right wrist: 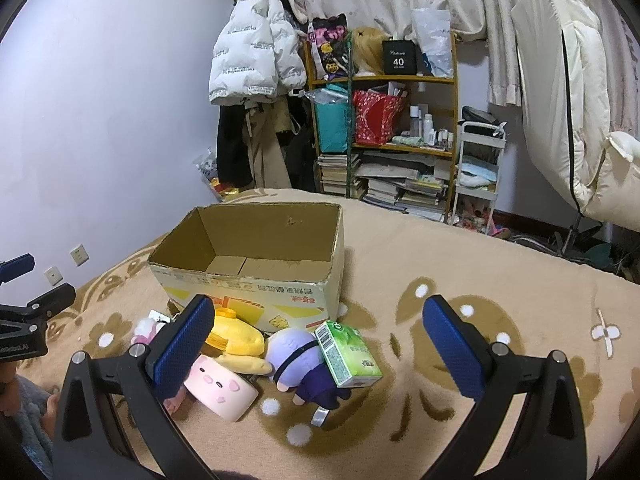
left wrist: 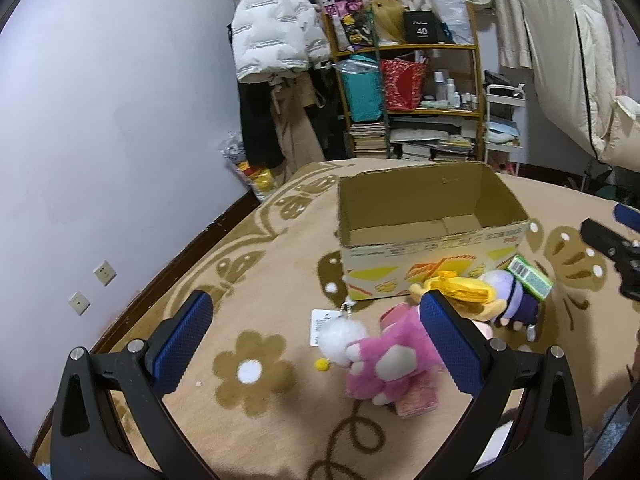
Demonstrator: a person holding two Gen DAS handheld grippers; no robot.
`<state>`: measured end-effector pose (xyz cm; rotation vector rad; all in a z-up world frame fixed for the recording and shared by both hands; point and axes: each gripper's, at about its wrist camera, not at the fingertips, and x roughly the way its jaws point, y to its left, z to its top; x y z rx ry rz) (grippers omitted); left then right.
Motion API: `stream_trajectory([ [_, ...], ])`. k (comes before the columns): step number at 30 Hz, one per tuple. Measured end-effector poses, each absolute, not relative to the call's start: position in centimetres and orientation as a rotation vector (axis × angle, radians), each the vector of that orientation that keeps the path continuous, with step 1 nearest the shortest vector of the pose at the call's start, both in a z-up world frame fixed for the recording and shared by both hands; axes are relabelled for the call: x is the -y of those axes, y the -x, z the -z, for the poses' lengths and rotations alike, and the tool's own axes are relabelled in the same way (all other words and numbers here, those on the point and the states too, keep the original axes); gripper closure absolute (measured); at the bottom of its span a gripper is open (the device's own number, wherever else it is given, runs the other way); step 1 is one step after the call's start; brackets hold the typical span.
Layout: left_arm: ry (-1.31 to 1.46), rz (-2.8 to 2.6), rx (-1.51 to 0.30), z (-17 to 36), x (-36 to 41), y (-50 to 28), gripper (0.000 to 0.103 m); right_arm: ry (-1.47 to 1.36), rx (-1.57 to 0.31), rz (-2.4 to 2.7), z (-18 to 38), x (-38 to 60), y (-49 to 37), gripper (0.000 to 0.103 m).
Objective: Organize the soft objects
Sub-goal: 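Lower the left tool onto the pink plush bear while the right tool approaches the green juice carton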
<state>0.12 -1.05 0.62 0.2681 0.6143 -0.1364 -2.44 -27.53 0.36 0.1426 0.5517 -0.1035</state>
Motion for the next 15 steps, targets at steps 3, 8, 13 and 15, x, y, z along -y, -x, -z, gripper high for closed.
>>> stream_trajectory([
  [3, -0.280, 0.153, -0.620, -0.5, 1.8, -0.6, 0.001, -0.152, -0.570, 0.097, 0.0, 27.2, 1.9, 0.000],
  [8, -0.290, 0.182, -0.648, 0.1, 3.0, -1.6, 0.001, -0.178, -0.615, 0.088, 1.2, 26.6, -0.4, 0.000],
  [13, -0.314, 0.194, -0.688, 1.3, 4.3, -2.7, 0.001, -0.223, -0.667, 0.088, 2.3, 27.4, -1.6, 0.000],
  [15, -0.324, 0.198, -0.707, 2.0, 4.8, -3.1, 0.001, -0.235, -0.687, 0.088, 2.7, 27.5, -2.3, 0.000],
])
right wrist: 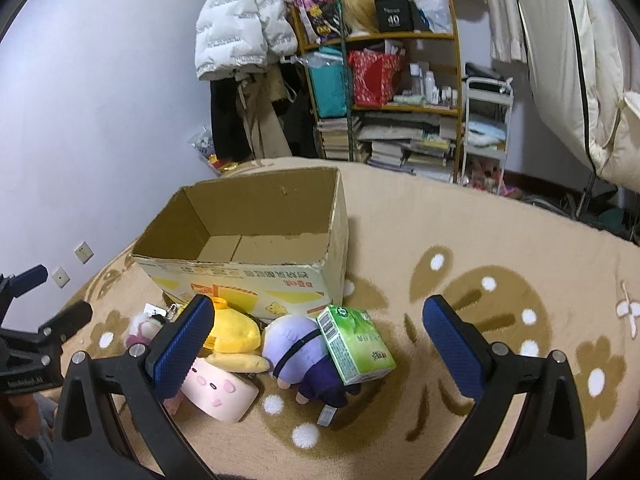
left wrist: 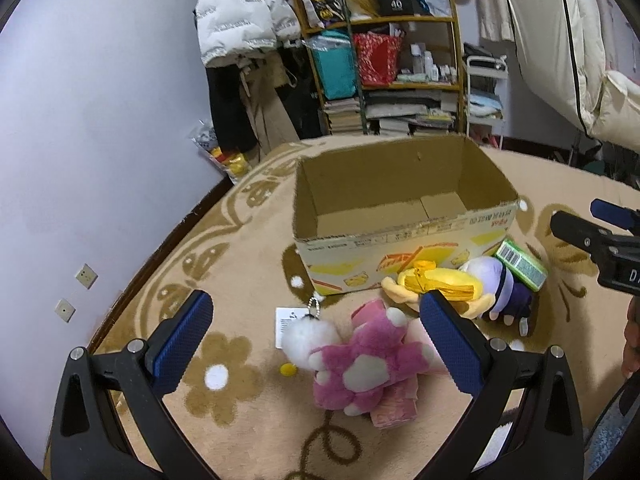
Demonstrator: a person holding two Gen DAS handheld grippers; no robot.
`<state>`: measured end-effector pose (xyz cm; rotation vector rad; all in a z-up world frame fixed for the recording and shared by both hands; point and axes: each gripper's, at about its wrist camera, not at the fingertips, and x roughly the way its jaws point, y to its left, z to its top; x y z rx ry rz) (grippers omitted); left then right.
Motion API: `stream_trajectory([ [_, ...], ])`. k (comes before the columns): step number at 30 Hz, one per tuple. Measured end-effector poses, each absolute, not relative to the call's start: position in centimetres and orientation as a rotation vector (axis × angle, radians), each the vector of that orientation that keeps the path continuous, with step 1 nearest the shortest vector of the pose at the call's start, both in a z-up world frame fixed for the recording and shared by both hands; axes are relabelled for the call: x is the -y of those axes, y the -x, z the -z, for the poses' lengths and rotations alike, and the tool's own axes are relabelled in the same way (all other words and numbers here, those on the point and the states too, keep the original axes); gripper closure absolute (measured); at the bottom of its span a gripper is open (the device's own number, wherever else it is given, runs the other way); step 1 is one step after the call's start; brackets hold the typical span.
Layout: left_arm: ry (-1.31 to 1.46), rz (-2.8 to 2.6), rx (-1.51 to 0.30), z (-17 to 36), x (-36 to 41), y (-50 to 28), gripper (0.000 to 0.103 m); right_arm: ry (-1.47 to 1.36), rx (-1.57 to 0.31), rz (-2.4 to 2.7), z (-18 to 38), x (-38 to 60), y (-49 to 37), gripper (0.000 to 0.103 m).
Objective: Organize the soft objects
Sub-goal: 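Lower the left tool onto the pink plush bear while the right tool approaches the green juice carton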
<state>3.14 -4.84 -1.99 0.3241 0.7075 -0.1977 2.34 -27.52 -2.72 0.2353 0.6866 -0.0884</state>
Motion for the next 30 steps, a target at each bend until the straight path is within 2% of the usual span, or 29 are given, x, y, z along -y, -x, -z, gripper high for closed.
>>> stream_trajectory([
  [30, -0.419, 0.222, -0.923, 9.1, 7.9, -7.1, 0.001, -0.333, -0.923, 0.093, 9.2, 30.1, -7.3, 0.000],
])
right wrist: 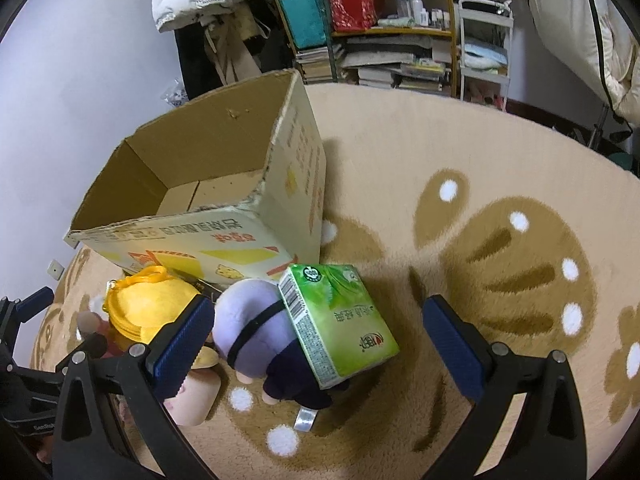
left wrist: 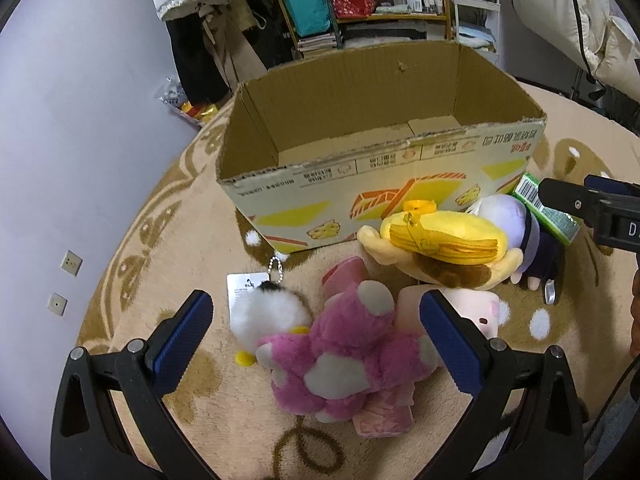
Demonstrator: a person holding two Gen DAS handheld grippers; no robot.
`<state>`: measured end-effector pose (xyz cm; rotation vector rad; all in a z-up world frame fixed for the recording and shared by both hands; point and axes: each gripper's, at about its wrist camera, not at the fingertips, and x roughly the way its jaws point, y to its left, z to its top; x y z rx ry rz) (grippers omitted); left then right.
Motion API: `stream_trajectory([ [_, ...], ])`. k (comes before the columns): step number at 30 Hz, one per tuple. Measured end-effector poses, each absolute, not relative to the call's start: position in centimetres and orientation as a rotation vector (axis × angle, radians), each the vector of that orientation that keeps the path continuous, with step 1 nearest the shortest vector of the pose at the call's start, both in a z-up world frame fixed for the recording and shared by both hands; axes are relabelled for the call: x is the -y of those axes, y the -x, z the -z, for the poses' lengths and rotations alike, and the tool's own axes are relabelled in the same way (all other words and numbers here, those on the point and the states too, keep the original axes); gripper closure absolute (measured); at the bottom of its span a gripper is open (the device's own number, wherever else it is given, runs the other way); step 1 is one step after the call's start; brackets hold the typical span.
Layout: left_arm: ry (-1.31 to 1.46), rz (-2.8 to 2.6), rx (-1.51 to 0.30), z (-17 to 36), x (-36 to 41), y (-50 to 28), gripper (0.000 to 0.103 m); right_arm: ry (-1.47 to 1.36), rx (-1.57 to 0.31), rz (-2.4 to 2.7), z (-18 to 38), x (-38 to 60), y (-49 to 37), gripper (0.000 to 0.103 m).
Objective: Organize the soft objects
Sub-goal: 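Lower the left tool onto the pink plush bear while the right tool approaches the green juice carton, then close the left tool on the pink bear while the right tool grasps the green carton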
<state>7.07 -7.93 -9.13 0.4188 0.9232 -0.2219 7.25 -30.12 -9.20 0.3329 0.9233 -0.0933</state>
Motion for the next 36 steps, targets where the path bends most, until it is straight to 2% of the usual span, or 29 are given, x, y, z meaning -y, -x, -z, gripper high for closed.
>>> stream_trajectory([
  [5, -0.416, 0.221, -0.956, 10.0, 7.8, -7.5, 0.002, -0.340, -0.959, 0.089, 10.4, 30.2, -7.9, 0.000],
  [12, -0.293, 0.244, -1.071, 11.3, 6.1, -8.8, 0.031, -0.366, -0.994, 0.085, 11.7, 30.6, -8.6, 0.000],
  [16, -0.213, 0.264, -1.103, 11.5, 5.6, -9.1, 0.040, -0.404, -0.997, 0.071, 12.2, 31.2, -9.0, 0.000],
  [21, -0.197, 0.306, -1.104, 11.7, 5.7, -9.0, 0.066, -0.460, -0.994, 0.043, 12.8, 31.7, -9.2, 0.004],
  [25, -0.212, 0.306, -1.092, 11.4, 5.9, -8.7, 0.069, -0.499, -0.989, 0.016, 13.0, 31.9, -9.4, 0.016],
  [31, -0.161, 0.290, -1.082, 10.4, 5.1, -8.6, 0.072, -0.511, -0.971, -0.011, 12.5, 31.9, -8.9, 0.041],
  [36, -0.148, 0.273, -1.048, 9.5, 4.2, -8.5, 0.073, -0.429, -0.967, -0.012, 11.6, 30.7, -8.2, 0.043],
])
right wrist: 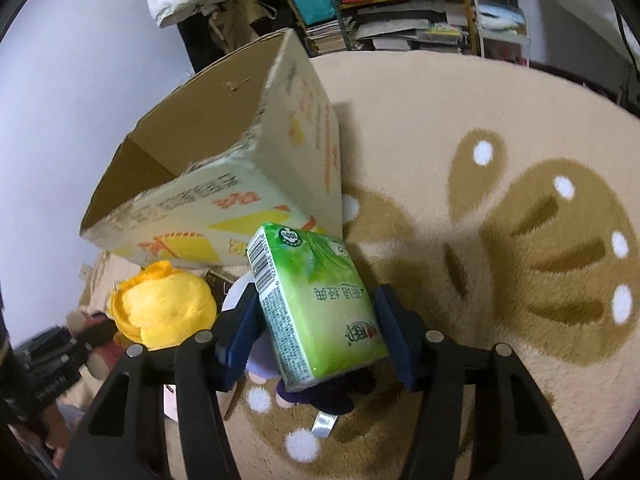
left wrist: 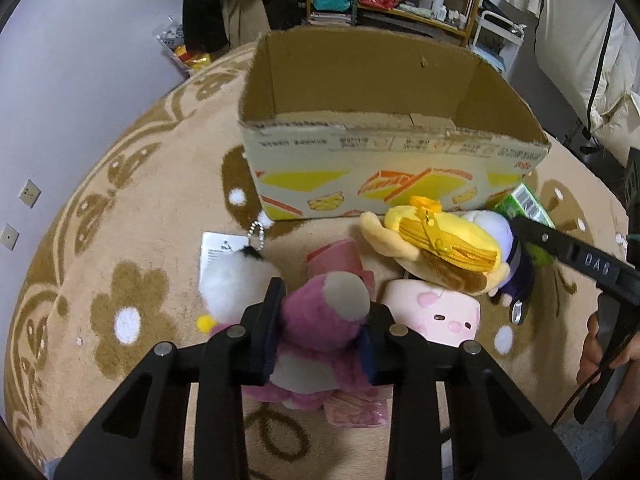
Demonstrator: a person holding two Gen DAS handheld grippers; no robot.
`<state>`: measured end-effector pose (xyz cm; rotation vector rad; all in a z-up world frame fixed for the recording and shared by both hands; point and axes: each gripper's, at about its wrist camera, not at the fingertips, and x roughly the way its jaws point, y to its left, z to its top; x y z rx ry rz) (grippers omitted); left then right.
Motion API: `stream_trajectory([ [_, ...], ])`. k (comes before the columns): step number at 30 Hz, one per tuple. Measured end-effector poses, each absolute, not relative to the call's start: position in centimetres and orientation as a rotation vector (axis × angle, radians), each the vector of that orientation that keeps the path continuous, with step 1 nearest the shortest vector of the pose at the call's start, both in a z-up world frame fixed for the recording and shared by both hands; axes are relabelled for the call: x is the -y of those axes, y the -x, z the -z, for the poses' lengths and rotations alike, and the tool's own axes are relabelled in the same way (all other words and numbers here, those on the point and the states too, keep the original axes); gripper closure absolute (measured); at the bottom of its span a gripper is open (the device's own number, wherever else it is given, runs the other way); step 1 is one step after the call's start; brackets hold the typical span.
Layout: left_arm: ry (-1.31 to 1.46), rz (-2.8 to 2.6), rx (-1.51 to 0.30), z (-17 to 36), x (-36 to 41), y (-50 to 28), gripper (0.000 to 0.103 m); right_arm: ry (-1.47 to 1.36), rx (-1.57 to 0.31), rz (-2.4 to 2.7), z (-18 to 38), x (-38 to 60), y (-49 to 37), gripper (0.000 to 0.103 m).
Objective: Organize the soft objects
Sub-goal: 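Close the left tool on the pink bear while the right tool grasps the green carton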
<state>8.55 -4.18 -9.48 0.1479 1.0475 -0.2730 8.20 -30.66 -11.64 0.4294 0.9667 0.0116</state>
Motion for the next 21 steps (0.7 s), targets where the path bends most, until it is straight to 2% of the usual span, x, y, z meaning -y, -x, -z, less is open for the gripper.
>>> stream_trajectory([
  [7, -0.128, 0.256, -0.975, 7.5, 3.0, -8.2, 0.073, -0.385, -0.916, 0.021, 9.3, 29.8, -6.5, 0.043],
  [21, -0.077, 0.251, -0.824, 2.4, 0.9, -7.1, 0.073, -0.266, -0.656, 0.024, 1.5, 27.3, -2.6, 0.043],
])
